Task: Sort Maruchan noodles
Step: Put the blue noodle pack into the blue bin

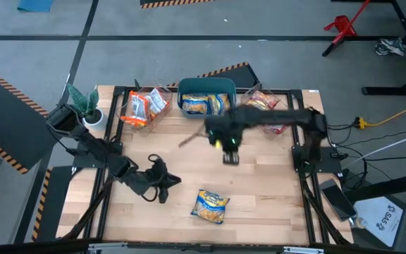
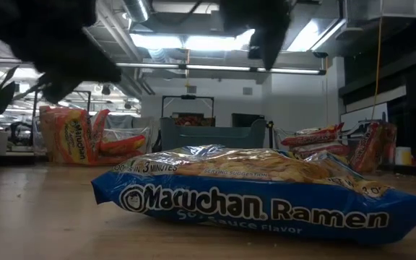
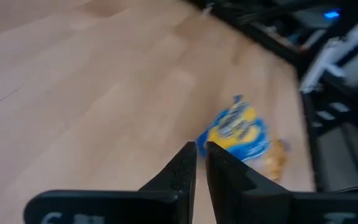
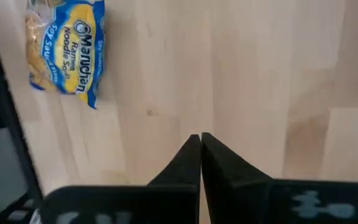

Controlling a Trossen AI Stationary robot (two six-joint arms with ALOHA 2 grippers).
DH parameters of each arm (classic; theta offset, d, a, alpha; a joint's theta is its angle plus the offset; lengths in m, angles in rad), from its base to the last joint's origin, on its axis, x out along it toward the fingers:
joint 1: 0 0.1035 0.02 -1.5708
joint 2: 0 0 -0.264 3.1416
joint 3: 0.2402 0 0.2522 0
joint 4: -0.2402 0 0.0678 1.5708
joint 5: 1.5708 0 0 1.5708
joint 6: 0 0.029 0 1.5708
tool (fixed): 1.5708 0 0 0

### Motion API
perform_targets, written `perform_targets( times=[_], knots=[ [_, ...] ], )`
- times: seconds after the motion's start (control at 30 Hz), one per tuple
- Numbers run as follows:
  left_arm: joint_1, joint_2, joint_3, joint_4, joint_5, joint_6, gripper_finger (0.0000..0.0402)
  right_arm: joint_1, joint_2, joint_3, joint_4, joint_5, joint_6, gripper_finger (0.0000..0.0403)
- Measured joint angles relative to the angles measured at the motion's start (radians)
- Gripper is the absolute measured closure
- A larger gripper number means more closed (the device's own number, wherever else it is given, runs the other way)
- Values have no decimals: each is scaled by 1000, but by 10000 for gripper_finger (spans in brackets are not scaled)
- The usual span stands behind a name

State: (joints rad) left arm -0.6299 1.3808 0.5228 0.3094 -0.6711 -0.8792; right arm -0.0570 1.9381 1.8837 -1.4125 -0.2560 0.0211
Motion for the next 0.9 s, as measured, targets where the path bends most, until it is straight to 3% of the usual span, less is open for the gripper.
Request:
perform_targets(
  times=[0.1,0.2,0.47,0.6,0.73,0.9],
  knots=[
    [29,0,0,108,70,97,370,120,-104,-170,137,88,140,398],
    [53,12,0,196,131,178,374,229,-192,-359,327,147,299,368],
    [87,176,7,486,264,254,382,406,-248,-723,890,240,625,203],
    [87,288,65,511,302,263,382,461,-249,-856,1068,274,770,145],
    [87,388,157,512,351,322,382,492,-249,-952,1233,320,844,118],
    [113,461,244,462,476,351,384,489,-249,-1042,1402,328,889,115]
  ],
)
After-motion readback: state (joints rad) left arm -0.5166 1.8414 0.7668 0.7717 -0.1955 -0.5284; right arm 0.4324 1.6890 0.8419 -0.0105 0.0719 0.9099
